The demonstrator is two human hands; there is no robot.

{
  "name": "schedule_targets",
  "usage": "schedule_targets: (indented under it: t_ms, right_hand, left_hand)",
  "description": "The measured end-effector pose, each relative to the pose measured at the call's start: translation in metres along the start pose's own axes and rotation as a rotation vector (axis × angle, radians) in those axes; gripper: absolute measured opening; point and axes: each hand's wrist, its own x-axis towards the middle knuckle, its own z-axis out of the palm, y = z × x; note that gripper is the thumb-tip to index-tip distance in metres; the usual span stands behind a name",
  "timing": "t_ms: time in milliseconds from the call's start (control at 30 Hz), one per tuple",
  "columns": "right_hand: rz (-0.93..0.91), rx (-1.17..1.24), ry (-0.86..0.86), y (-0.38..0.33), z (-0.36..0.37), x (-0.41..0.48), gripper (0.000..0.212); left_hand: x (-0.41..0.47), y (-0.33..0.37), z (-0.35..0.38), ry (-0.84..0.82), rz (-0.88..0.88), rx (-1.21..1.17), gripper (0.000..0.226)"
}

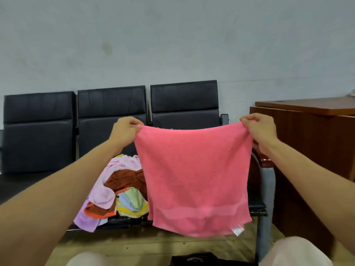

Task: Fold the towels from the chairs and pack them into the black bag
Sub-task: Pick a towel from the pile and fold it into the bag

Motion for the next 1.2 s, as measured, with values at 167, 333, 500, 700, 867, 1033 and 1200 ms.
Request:
schedule_targets:
  t_ms: [167,333,500,700,867,1033,1200]
  right_hand:
    - [0.036,0.038,0.006,-0.001,-0.004,-0.001,0.012]
    - [0.056,0.023,0.013,-0.001,-0.006,-0.004,0.015]
    - [0.018,-0.083,0.005,0.0,-0.008,-0.004,0.014]
    - [0.066,-0.032,-0.043,0.004,-0.007,0.001,0.012]
    - [0.062,-0.075,-0.123,0.005,-0.008,-0.003,0.03]
    - [0.005,-0.202,-0.086,0.008,-0.006,-0.005,0.046]
    - [-0.047,-0.289,-0.089,0.013,-0.005,-0.004,0.043]
  left_hand:
    - [-0.005,0.012,0.003,0.032,-0.303,-0.486,0.006]
    - [-0.005,0.014,0.0,0.067,-0.417,-0.632,0.012]
    - [-0.006,0.012,-0.002,0.086,-0.381,-0.433,0.016]
    - [-0.01,0.011,-0.003,0.06,-0.539,-0.462,0.03]
    - [-0.016,0.005,-0.005,-0.055,-0.414,-0.374,0.022]
    - [-0.015,-0.003,0.003,-0.083,-0.27,-0.132,0.022]
    - [-0.017,-0.002,0.016,-0.058,-0.082,0.162,0.019]
